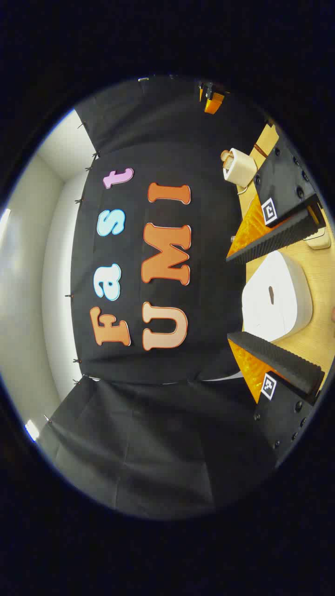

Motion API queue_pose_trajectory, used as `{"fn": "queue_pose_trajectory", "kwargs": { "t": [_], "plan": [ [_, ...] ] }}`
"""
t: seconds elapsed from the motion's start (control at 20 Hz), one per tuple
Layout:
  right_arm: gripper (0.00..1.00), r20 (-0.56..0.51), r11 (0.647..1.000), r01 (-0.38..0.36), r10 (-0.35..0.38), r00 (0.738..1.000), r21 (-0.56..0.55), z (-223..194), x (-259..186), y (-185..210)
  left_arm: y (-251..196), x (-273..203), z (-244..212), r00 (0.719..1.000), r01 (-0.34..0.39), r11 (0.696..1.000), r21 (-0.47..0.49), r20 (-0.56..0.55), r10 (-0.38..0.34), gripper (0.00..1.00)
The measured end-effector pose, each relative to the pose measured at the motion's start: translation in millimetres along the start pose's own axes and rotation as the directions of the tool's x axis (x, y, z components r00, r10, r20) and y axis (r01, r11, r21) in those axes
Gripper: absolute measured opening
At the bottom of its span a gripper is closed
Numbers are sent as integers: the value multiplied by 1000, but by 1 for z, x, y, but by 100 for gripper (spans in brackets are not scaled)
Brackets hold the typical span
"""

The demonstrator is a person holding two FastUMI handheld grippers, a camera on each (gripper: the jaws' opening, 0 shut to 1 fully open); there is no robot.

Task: Close the left gripper, press the button to open the rice cooker; take a wooden spoon from the chopstick holder with the right hand, scoop a spoonful of rice and pour it into the rice cooker, then put the wooden spoon back into the chopstick holder.

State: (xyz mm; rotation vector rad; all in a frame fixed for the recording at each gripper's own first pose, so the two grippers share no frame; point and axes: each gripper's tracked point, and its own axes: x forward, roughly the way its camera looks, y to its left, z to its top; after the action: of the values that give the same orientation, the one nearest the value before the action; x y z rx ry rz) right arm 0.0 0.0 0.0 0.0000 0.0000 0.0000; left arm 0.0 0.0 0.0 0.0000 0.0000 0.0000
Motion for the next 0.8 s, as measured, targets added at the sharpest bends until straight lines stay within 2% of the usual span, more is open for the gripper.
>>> {"fn": "queue_pose_trajectory", "kwargs": {
  "t": [0.15, 0.35, 0.4, 0.45, 0.65, 0.8],
  "plan": [
    [95, 1, 1000, 3, -3, 1000, -27, 6, -2, -8, -17, 10, -4, 999, 33, 998, -50, -18, -34, 97],
    [95, -22, 999, 6, -5, 1000, 47, 3, -4, -24, -29, 28, -3, 999, 42, 998, -51, -12, -43, 100],
    [100, -32, 998, 0, 2, 1000, 69, 2, -4, -24, -35, 31, -3, 999, 51, 997, -53, -5, -52, 99],
    [95, -42, 996, -6, 10, 999, 89, 2, -4, -24, -45, 33, -1, 997, 80, 995, -53, -1, -80, 99],
    [95, -31, 996, 57, -55, 998, 62, 7, 0, -44, -59, 36, -4, 994, 107, 993, -57, -17, -108, 98],
    [95, -28, 994, 60, -58, 998, 94, 10, 0, -45, -52, 37, -3, 995, 94, 993, -65, -25, -96, 100]
  ]
}}
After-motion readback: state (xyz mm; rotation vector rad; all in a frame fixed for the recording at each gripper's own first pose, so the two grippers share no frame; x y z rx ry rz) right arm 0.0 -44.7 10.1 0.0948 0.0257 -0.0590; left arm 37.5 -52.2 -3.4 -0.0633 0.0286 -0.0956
